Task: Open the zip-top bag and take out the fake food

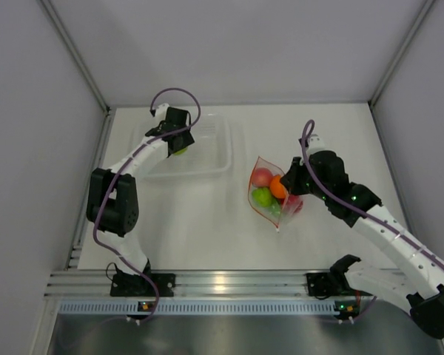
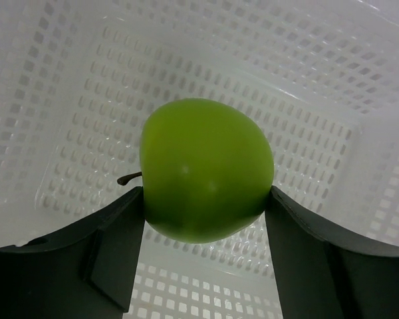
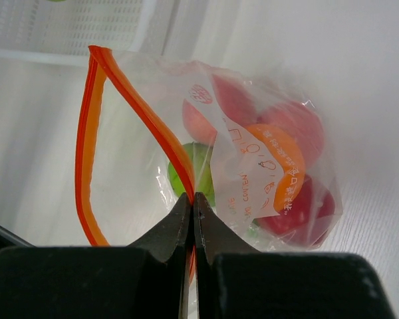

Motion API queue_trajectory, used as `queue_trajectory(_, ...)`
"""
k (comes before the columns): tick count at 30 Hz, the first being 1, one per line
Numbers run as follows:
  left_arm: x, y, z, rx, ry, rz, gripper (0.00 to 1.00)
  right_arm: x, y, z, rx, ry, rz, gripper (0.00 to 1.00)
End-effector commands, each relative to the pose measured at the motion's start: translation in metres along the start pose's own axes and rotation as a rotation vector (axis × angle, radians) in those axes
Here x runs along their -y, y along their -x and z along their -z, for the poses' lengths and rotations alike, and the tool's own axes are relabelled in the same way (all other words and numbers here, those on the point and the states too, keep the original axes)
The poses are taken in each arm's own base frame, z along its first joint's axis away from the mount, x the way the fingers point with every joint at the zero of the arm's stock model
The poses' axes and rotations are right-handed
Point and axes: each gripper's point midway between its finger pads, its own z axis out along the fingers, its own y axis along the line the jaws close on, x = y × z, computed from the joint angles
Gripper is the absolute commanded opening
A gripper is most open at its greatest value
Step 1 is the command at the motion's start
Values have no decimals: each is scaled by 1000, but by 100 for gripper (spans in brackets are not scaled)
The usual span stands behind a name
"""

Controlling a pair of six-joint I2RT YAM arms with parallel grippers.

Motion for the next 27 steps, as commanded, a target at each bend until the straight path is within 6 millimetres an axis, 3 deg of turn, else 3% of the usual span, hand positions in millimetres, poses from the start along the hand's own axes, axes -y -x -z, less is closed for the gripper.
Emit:
queue_trajectory(1,8,21,4,23,-50,25,75,-6,11,0,35,31,11,0)
queue_trajectory(3,7,22,6,24,-57,27,80,-6,12,-1,40,28,10,0)
queue_trajectory(6,9,25,10,23,-73,28,98,-7,14,-1,40,30,12,0)
queue_trajectory(13,20,34,35,15,-177,51,98,-7,17,-1,43,27,10,0)
queue_trajectory(15,25,42,54,27,-231,56,98,-8,19,0,47,27,5,0)
queue_trajectory(17,28,38,68,7,-290,48,98,-8,22,-1,53,23,-5,0)
queue_trajectory(18,29,46,84,29,-330,51,98,-9,22,0,53,23,-15,0)
queue_trajectory(20,35,37,102,4,-413,43,98,-10,24,-2,57,24,-29,0)
queue_trajectory(22,38,41,130,19,-495,45,98,-10,25,-3,59,18,-36,0)
queue_trajectory(25,44,31,166,18,-601,22,98,-7,27,-4,79,1,-52,0)
queue_trajectory(27,49,10,181,-3,-653,5,97,-6,31,-5,103,-4,-69,0)
